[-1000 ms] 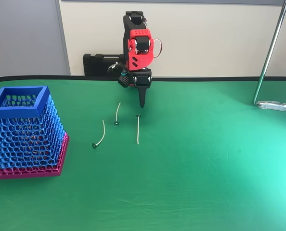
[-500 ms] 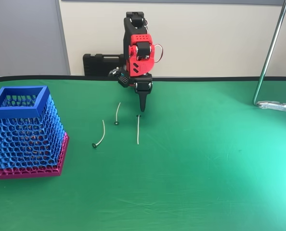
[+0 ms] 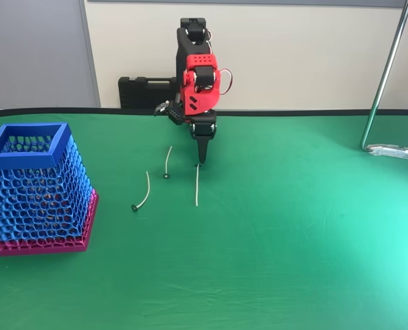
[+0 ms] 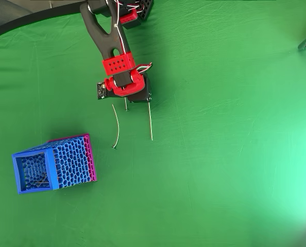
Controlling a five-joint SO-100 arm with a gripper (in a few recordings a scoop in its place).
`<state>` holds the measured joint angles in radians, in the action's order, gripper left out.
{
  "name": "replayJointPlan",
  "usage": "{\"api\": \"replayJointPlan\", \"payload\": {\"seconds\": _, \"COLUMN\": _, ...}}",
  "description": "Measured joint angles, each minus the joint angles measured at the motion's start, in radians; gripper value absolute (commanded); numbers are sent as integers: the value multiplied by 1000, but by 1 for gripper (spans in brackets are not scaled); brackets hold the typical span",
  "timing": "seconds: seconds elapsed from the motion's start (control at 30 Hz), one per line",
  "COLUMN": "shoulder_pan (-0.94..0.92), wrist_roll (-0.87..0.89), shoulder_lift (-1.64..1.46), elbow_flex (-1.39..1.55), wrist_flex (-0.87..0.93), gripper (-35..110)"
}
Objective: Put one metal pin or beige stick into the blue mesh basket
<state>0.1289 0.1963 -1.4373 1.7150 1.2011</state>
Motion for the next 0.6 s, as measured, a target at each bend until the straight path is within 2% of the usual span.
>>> {"api": "replayJointPlan", "payload": {"seconds": 0.6, "shoulder_pan": -21, "wrist_roll": 0, "shoulder_lift": 66, "elbow_flex": -37, "wrist_flex": 34, "gripper": 15}}
